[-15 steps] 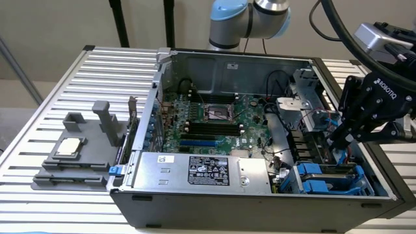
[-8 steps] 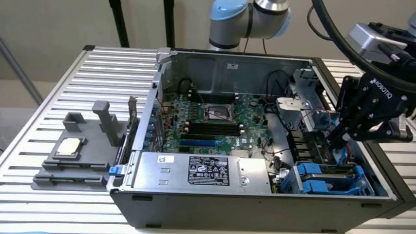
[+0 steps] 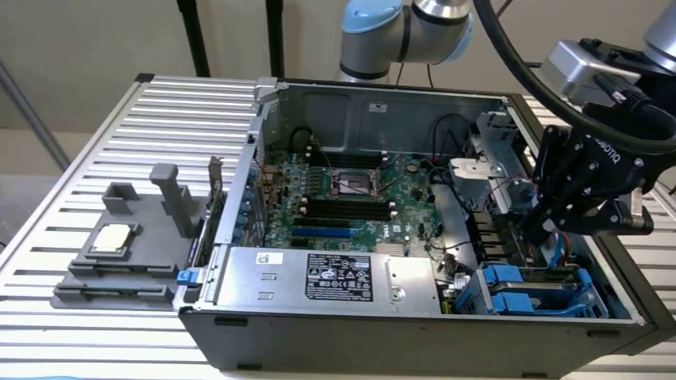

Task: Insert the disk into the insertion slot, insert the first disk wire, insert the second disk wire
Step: 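Insert the second disk wire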

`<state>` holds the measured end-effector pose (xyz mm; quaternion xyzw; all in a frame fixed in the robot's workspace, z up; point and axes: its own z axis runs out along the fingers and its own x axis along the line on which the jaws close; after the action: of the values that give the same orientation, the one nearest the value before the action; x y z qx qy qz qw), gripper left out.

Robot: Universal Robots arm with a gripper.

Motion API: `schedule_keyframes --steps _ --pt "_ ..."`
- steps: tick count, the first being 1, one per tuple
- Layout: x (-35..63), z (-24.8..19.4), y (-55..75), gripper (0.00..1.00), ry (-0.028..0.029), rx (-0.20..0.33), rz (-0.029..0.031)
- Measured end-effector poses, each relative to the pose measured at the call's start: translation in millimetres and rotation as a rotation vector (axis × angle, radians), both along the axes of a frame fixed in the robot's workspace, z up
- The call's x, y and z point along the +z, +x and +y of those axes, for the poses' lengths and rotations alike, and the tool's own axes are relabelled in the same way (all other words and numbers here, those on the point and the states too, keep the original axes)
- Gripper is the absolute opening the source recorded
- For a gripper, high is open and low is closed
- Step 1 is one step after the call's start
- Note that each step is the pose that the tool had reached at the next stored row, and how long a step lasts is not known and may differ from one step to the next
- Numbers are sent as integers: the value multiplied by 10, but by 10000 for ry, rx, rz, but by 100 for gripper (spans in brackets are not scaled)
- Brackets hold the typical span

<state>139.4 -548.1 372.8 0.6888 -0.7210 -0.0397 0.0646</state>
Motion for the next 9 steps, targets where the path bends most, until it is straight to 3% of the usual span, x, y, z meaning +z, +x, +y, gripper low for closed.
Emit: schedule_keyframes --steps 5,9 --pt "-52 -35 35 17 145 -1 -1" --pt "-81 -114 72 17 369 -1 -1"
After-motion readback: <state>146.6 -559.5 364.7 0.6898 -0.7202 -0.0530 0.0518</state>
